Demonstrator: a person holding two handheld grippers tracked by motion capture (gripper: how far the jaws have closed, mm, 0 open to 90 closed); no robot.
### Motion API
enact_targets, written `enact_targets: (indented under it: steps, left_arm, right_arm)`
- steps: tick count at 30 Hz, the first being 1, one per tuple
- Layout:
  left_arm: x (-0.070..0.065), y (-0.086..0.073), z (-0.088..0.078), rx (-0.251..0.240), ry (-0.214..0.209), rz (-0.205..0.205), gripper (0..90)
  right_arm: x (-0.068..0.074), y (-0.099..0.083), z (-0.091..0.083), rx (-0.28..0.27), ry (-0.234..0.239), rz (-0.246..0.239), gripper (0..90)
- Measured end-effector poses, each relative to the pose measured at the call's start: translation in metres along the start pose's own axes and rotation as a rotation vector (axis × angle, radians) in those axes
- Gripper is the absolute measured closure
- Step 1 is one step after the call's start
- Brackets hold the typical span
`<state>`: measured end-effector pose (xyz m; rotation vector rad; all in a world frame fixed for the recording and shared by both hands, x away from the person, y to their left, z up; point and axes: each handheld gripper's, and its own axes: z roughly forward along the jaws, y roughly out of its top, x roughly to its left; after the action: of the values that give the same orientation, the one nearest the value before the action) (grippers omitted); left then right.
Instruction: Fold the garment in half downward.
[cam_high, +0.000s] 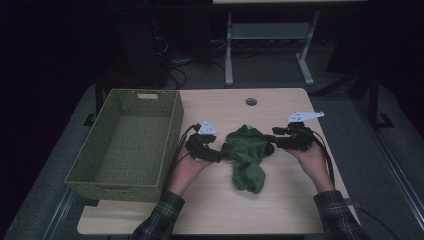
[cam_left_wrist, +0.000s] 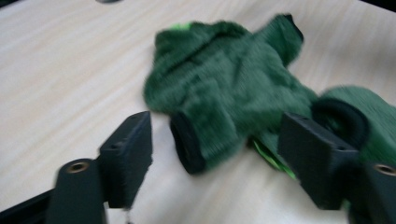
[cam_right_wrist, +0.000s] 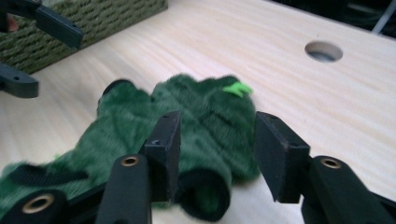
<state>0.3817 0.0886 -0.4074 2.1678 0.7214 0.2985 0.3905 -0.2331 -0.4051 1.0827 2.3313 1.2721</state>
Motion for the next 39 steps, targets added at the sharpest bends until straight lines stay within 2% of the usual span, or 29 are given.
enact_targets:
  steps: [5, 6, 8, 12, 16, 18, 26, 32, 39]
  left_arm:
    - [0.016, 0.011, 0.013, 0.009, 0.010, 0.018, 36.9]
    - [0.018, 0.012, 0.015, 0.009, 0.012, 0.013, 39.3]
    - [0.023, 0.015, 0.021, 0.014, 0.019, 0.007, 39.7]
    - [0.036, 0.018, 0.036, 0.021, 0.030, 0.028, 43.4]
    - [0.044, 0.021, 0.051, 0.032, 0.017, 0.040, 45.7]
    - [0.046, 0.021, 0.059, 0.039, 0.012, 0.049, 46.3]
    - [0.048, 0.017, 0.086, 0.080, -0.025, 0.034, 47.3]
    - [0.054, 0.011, 0.095, 0.087, -0.054, 0.004, 51.1]
    - [0.057, 0.008, 0.102, 0.111, -0.048, 0.003, 59.9]
  right_arm:
    - [-0.007, 0.006, 0.013, 0.027, -0.008, 0.001, 52.6]
    - [-0.009, 0.006, 0.017, 0.014, -0.016, -0.006, 53.1]
    - [-0.013, 0.004, 0.021, 0.017, -0.019, 0.011, 53.2]
    - [-0.024, -0.004, 0.034, 0.042, -0.032, 0.032, 53.5]
    - [-0.033, -0.010, 0.043, 0.053, -0.035, 0.062, 54.5]
    - [-0.036, -0.012, 0.047, 0.054, -0.031, 0.065, 54.6]
    - [-0.040, -0.020, 0.062, 0.103, -0.028, 0.066, 56.5]
    - [-0.040, -0.022, 0.069, 0.129, -0.028, 0.060, 59.2]
    - [-0.039, -0.024, 0.076, 0.145, -0.031, 0.056, 64.0]
